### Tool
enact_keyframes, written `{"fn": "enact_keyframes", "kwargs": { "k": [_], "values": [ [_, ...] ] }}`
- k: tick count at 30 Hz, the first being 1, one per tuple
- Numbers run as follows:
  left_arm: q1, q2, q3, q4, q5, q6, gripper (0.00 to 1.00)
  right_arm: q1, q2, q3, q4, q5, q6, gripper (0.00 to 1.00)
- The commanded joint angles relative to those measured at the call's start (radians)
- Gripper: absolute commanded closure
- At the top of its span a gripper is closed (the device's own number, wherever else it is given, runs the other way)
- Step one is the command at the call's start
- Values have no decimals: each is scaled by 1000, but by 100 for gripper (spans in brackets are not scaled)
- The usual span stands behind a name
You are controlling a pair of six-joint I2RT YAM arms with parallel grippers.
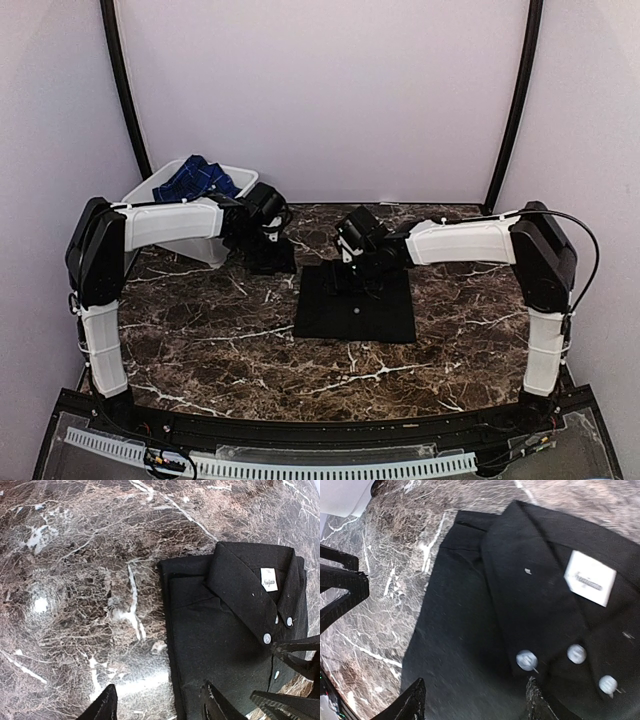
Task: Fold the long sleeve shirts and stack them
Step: Adjust the square-folded shirt at the center of the board, then move the square-folded shirt to the corner of the board.
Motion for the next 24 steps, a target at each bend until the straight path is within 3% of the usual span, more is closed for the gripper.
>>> {"fn": "enact_keyframes", "kwargs": {
  "k": [1, 11, 24],
  "values": [
    [9, -23, -21, -10, -1, 17, 45, 0, 30, 7, 105, -92, 48, 35],
    [15, -19, -23, -3, 16, 26, 45, -37, 69, -127, 214, -111, 125, 35],
    [15, -19, -19, 3, 45, 32, 46, -149, -241, -593, 293, -28, 216, 34]
  ]
}}
